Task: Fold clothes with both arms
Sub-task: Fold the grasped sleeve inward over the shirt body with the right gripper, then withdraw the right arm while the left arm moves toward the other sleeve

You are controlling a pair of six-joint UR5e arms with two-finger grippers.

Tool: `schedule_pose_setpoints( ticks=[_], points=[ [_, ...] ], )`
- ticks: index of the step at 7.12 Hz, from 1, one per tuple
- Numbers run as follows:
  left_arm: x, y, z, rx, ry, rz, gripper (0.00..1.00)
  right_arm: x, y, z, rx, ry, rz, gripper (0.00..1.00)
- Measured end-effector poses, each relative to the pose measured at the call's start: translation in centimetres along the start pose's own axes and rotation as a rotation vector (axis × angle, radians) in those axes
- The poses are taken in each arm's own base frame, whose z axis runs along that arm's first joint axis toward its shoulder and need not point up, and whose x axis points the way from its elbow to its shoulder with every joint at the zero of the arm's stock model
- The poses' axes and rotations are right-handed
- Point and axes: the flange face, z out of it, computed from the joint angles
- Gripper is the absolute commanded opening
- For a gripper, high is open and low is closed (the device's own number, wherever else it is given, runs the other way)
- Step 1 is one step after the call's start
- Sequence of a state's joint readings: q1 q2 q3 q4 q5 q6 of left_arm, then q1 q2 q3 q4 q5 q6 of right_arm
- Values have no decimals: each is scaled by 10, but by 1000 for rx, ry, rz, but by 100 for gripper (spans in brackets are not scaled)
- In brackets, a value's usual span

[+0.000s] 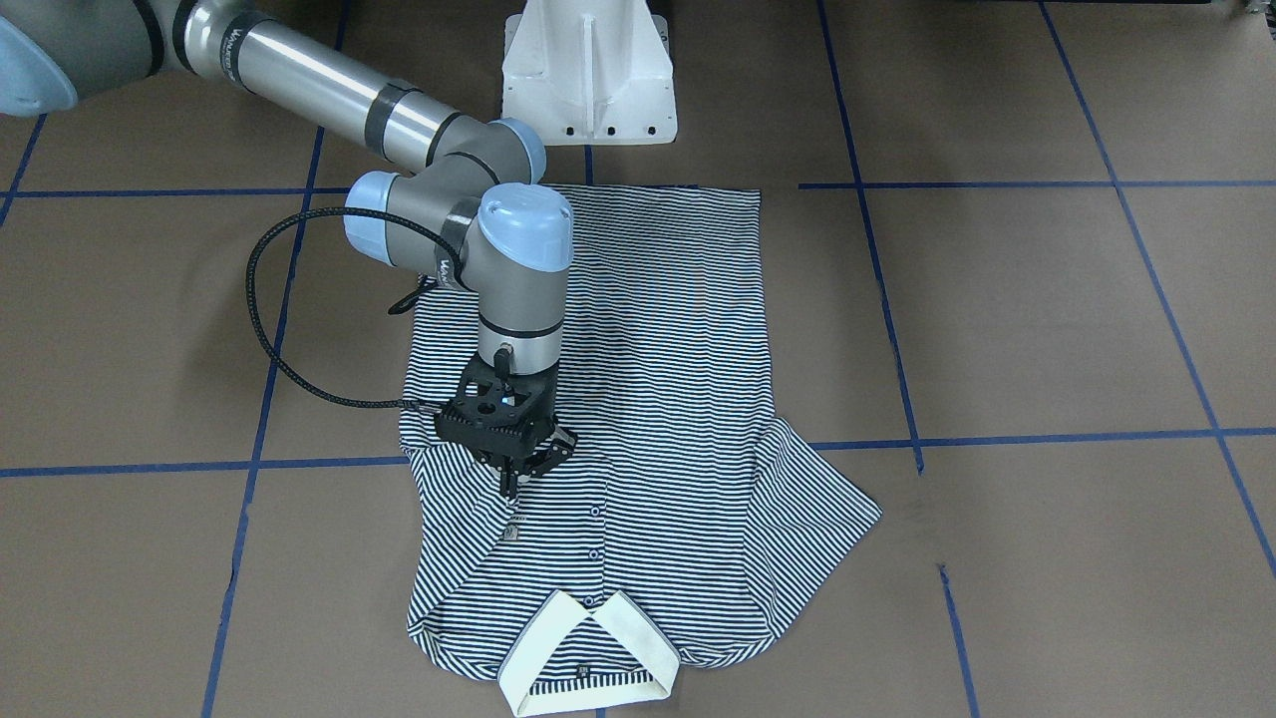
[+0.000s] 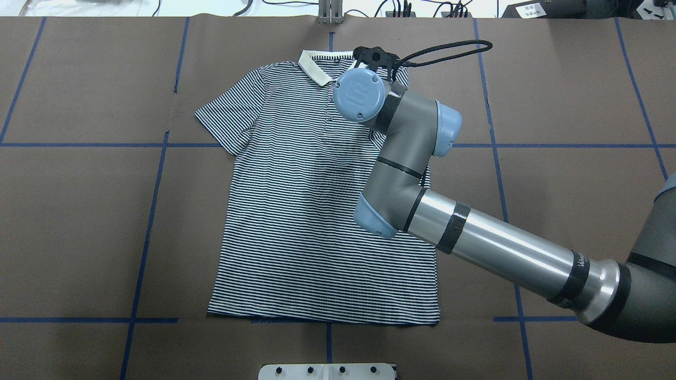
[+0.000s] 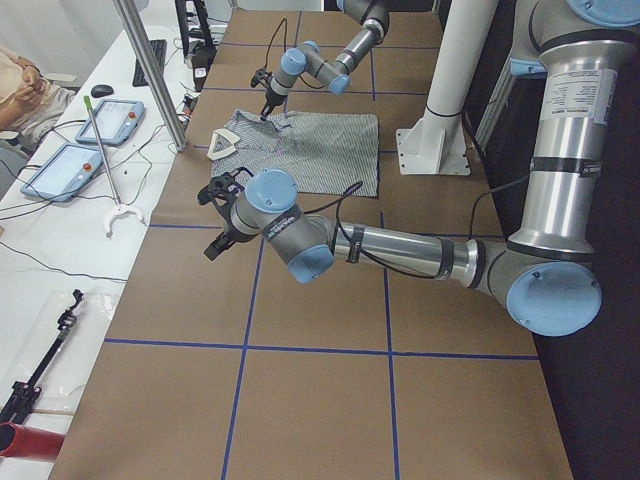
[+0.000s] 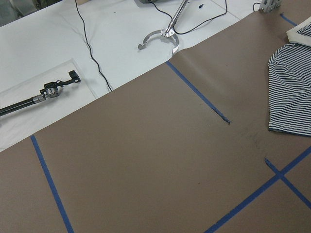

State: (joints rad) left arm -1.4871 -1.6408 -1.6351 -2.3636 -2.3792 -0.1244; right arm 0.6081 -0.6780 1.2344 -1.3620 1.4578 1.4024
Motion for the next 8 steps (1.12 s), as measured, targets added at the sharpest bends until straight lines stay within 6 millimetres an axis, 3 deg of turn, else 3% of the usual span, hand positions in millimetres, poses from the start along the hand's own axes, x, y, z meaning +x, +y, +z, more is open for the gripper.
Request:
schedule_pose_setpoints(
  ticks=[1, 2, 4, 5, 6, 7, 8],
  points=[
    [0, 0, 1, -1, 1, 1, 100, -2, -4, -4, 1, -10, -35, 100],
    [1, 0, 2, -2, 2, 2, 100, 0, -23, -11, -14, -25, -69, 100],
    [17, -8, 19, -14, 23, -32, 100, 35, -96, -23, -105, -69, -145, 100],
    [33, -18, 36, -18, 29, -78, 99, 74, -136, -29, -149, -99, -198, 100],
    [53, -31, 56, -20, 27, -139, 85, 131, -173, -35, -186, -131, -264, 100],
    [82, -48, 85, -23, 28, -219, 77, 201, -203, -43, -213, -163, -332, 100],
    [115, -65, 118, -24, 24, -305, 74, 261, -221, -48, -227, -177, -380, 100]
  ],
)
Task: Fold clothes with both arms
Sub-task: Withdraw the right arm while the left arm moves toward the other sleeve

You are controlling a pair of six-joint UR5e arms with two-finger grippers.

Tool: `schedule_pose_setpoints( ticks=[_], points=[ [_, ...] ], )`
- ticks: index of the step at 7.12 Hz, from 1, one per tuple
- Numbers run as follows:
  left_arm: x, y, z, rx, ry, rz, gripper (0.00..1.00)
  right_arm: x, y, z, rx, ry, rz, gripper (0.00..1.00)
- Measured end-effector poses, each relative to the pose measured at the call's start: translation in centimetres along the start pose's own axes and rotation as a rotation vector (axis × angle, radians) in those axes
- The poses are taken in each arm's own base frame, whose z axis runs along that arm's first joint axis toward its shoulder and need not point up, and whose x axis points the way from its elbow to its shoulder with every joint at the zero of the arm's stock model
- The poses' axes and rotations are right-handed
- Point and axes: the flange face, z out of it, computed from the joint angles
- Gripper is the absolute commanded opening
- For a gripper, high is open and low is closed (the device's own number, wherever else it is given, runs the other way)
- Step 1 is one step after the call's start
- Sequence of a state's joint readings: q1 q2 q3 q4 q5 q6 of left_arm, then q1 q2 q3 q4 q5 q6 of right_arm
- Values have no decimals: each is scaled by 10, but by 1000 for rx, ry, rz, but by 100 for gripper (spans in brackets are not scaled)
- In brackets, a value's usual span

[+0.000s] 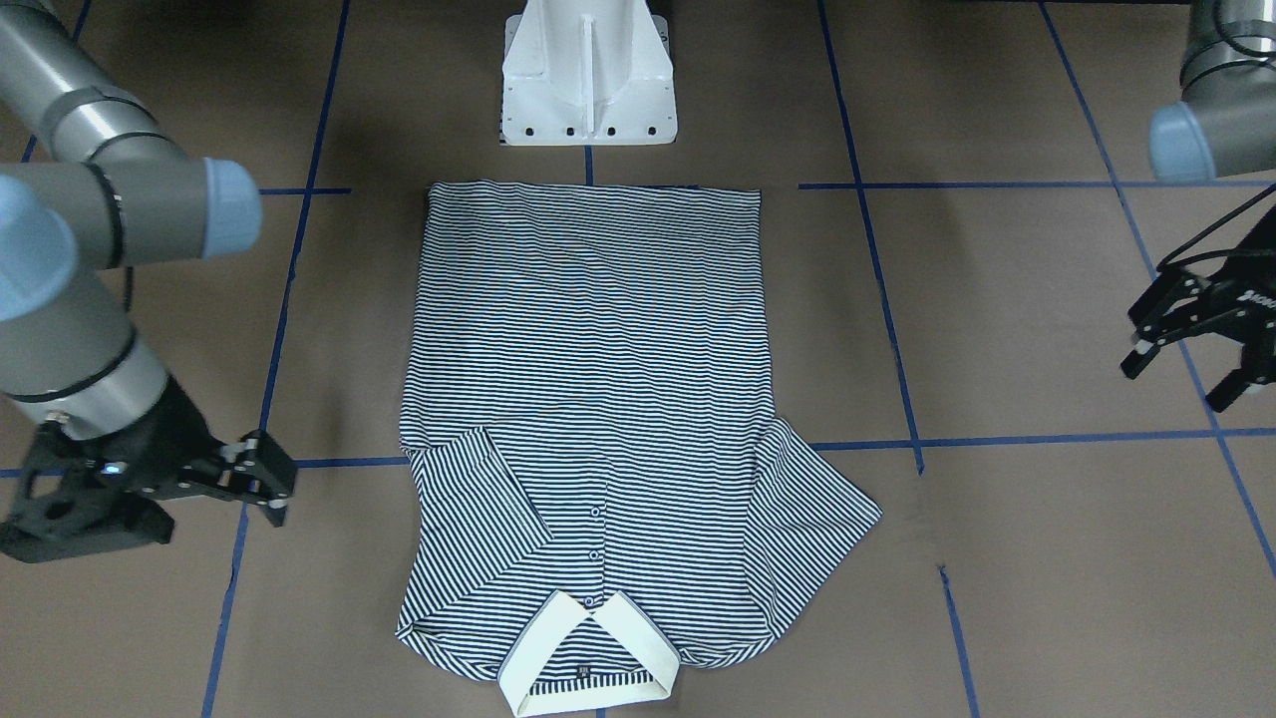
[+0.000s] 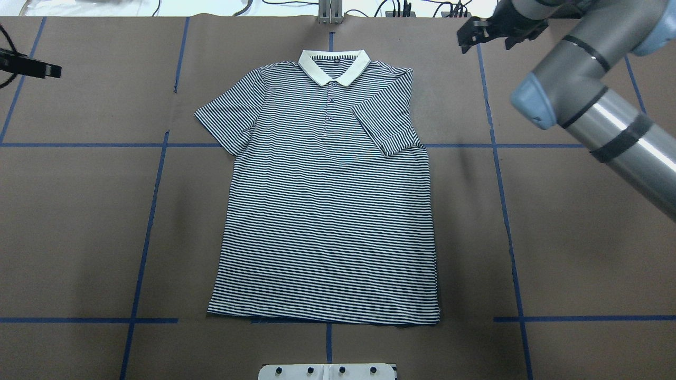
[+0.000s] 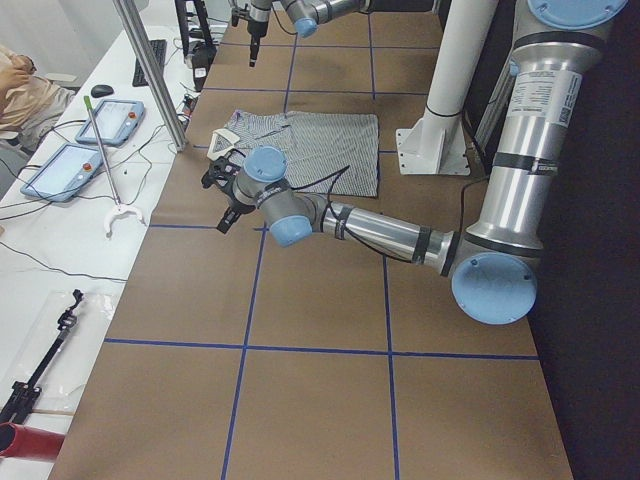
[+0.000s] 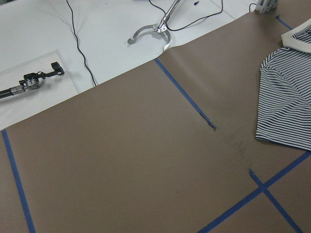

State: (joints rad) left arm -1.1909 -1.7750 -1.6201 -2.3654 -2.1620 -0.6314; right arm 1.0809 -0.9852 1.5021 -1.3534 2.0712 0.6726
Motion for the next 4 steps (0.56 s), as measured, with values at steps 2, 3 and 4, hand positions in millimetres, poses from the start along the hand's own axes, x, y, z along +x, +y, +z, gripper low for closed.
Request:
schedule_pose_setpoints(
  ticks=[2, 3, 4],
  points=[
    [69, -11, 82, 16, -44, -148, 71, 89, 14, -21, -26, -12, -54, 100],
    [90, -15, 124, 29, -86, -189, 71, 111, 20, -27, -34, -21, -66, 100],
    [104, -18, 158, 38, -124, -202, 71, 120, 24, -30, -38, -25, -70, 100]
  ],
)
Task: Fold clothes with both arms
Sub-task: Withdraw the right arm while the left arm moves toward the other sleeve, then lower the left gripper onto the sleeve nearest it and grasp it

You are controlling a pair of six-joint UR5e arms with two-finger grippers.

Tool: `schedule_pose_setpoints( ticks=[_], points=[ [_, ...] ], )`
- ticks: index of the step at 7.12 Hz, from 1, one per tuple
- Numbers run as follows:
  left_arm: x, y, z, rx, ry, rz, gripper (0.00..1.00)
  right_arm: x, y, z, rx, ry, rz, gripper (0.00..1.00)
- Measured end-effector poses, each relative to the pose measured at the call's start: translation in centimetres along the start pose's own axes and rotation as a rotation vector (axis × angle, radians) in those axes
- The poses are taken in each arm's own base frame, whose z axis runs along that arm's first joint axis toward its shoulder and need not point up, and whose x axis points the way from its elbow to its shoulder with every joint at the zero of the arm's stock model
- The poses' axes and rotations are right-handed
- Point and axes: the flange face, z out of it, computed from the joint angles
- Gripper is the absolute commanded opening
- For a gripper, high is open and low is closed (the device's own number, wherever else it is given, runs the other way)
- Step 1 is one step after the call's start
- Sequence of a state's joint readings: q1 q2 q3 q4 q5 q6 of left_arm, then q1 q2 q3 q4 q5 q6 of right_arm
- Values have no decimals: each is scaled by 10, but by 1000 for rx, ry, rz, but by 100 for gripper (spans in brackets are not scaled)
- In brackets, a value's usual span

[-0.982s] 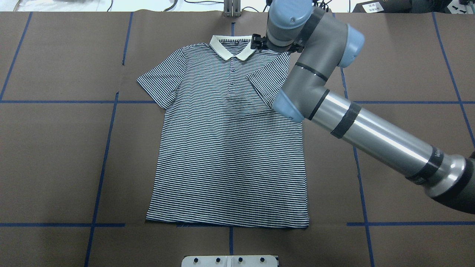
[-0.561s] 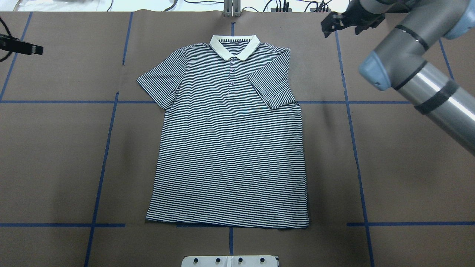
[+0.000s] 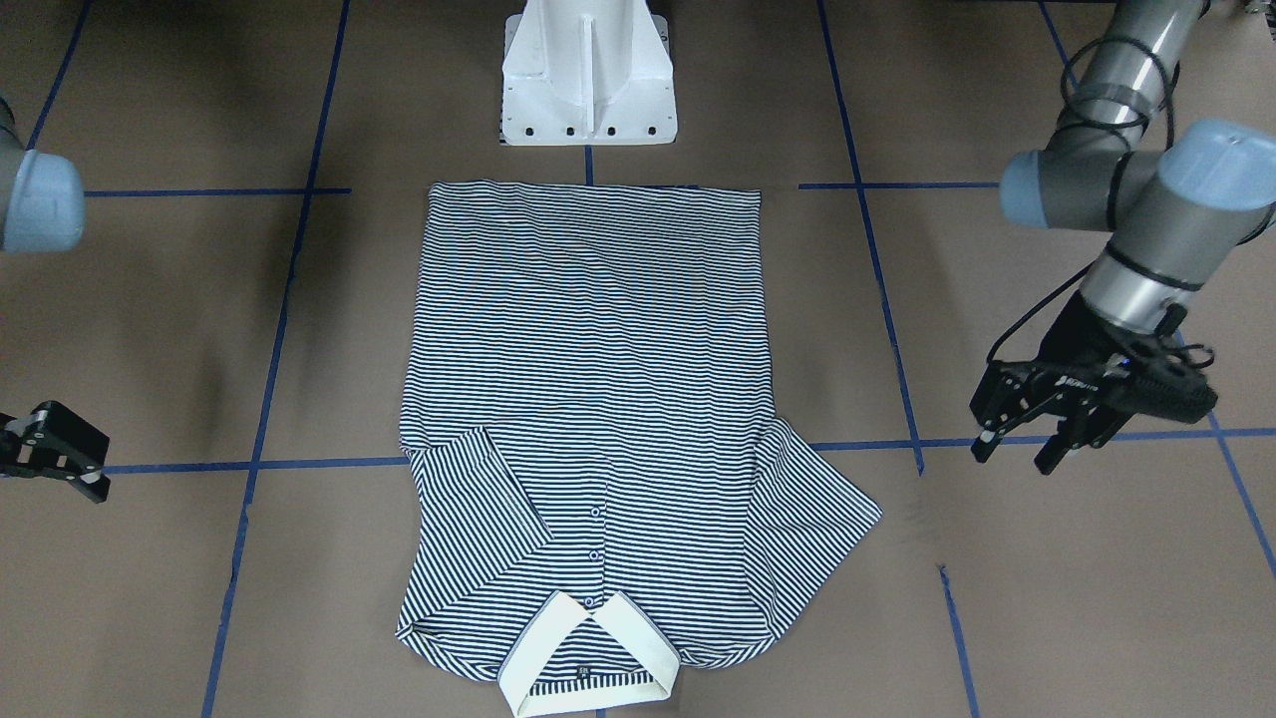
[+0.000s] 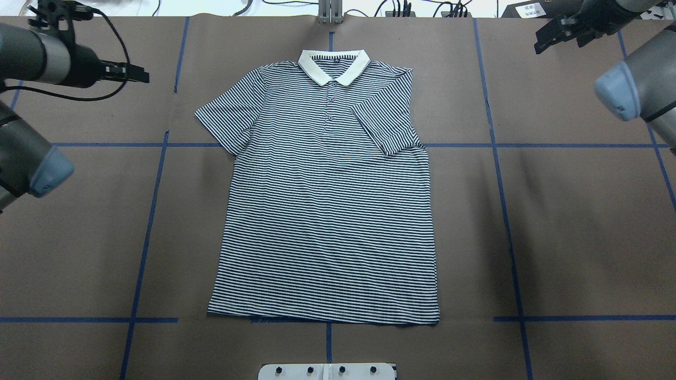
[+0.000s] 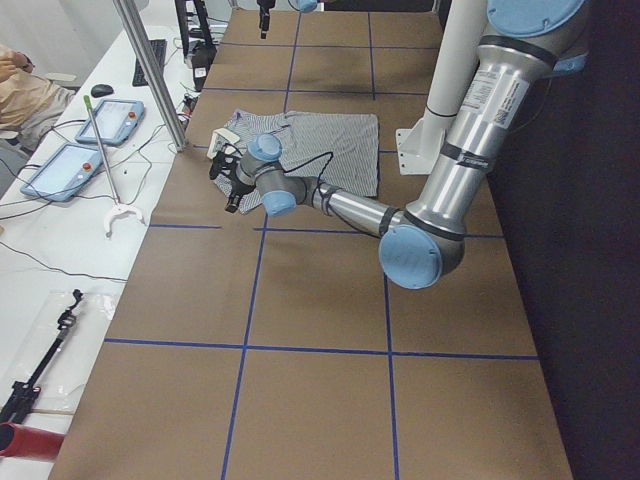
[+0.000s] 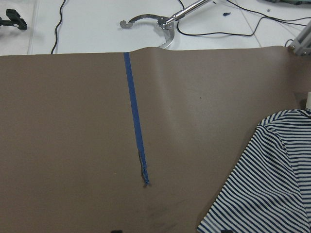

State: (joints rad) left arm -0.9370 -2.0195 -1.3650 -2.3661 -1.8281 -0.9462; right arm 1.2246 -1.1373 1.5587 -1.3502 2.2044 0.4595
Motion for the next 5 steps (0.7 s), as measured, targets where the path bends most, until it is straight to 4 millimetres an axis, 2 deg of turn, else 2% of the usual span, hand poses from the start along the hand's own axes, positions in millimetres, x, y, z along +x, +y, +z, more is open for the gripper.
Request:
schedule_pose_setpoints(
  ticks=[2, 4, 5],
  points=[
    [31, 6, 41, 1, -35, 9, 71, 4, 1, -2, 1, 0, -2, 100],
    [50, 24, 57, -23, -33, 27, 71, 4, 1, -2, 2, 3, -2, 100],
    [57, 34, 63, -36, -29, 35, 65, 5, 1, -1, 2, 4, -1, 100]
  ],
)
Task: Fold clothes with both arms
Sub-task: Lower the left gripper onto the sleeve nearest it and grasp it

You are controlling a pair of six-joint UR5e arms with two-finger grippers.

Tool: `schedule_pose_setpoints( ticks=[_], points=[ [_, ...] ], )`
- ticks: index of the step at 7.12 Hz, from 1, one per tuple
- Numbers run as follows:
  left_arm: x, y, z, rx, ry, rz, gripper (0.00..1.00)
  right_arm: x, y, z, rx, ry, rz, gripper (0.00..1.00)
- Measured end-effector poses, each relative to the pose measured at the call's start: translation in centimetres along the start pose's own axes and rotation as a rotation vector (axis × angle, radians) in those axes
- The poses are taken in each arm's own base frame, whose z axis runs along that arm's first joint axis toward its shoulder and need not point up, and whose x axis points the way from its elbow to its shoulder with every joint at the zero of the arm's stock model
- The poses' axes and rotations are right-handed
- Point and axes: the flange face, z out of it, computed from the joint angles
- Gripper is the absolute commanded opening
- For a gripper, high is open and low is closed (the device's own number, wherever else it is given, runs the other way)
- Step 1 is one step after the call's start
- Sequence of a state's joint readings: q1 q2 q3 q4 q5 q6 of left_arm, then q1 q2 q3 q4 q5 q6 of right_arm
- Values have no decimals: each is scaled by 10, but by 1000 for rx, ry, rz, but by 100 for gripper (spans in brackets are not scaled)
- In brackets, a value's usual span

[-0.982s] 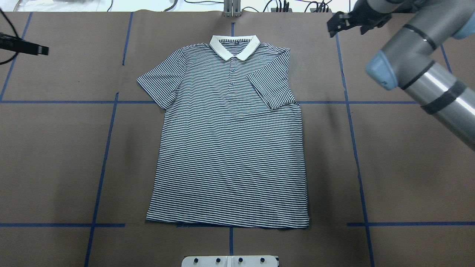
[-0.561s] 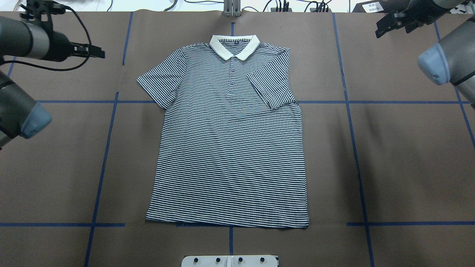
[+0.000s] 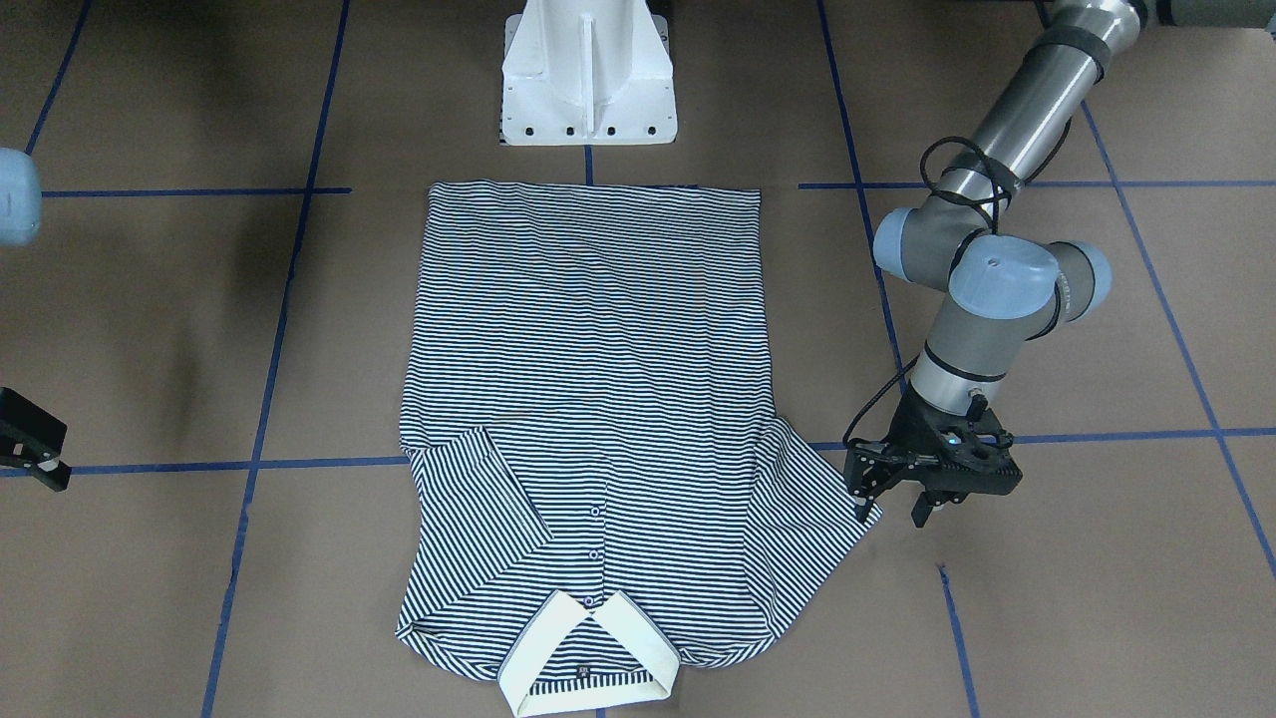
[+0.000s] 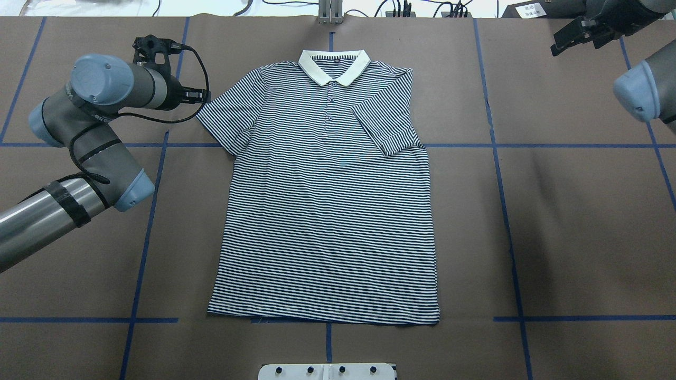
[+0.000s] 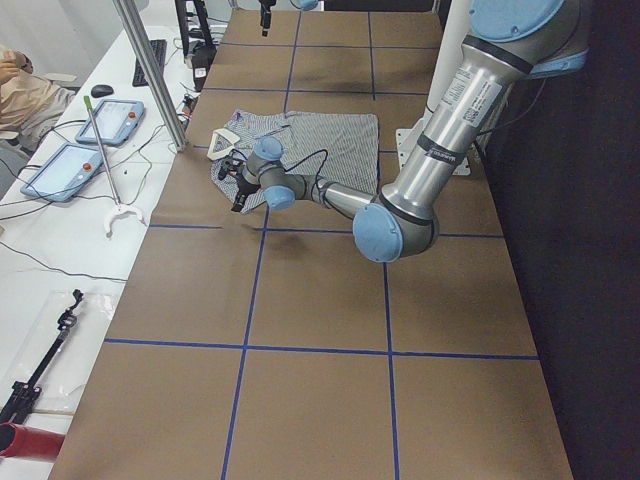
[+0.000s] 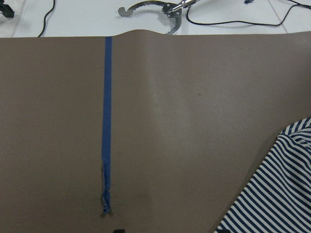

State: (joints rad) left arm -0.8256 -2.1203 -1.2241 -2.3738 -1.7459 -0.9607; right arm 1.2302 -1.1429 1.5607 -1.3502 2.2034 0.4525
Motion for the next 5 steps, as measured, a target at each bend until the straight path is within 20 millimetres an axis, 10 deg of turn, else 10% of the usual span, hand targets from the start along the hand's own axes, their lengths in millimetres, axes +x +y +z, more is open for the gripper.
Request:
schedule_pose_setpoints(
  ticks=[5],
  points=[
    [4, 15, 12, -23, -4, -4, 55, 0, -1, 1, 0, 1, 1, 100]
  ],
)
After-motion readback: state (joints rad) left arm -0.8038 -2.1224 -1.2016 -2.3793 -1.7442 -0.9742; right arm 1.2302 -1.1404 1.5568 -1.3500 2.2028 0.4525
